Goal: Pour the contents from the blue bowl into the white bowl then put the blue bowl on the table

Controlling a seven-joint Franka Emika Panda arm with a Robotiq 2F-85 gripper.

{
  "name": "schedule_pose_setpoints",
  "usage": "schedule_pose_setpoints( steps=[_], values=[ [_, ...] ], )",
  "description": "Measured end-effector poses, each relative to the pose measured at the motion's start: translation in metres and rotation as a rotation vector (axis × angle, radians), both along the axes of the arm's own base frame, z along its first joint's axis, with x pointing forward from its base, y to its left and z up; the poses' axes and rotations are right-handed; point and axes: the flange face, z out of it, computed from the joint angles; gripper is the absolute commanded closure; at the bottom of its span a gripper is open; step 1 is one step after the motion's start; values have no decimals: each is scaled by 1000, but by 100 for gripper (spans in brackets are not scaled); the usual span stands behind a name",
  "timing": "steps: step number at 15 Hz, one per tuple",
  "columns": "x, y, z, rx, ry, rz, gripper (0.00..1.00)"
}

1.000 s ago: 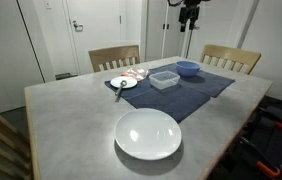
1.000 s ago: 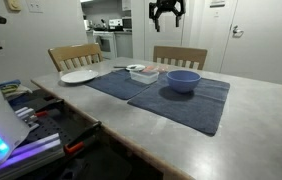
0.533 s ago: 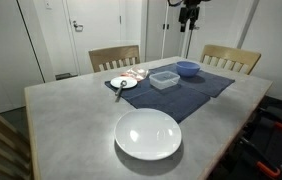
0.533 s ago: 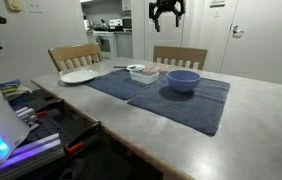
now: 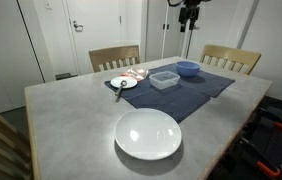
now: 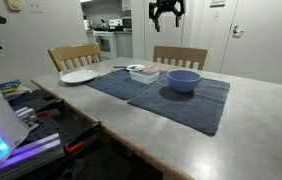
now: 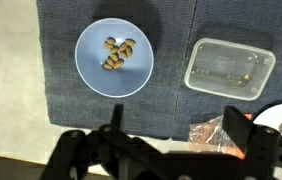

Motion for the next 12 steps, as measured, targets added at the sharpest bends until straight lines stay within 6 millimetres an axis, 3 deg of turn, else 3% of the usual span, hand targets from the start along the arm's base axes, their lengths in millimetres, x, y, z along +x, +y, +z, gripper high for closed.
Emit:
schedule_pose_setpoints(
  steps=[4, 12],
  values=[
    [-5, -23, 1, 0, -1, -46, 0],
    [-42, -125, 16, 5, -30, -242, 0]
  ],
)
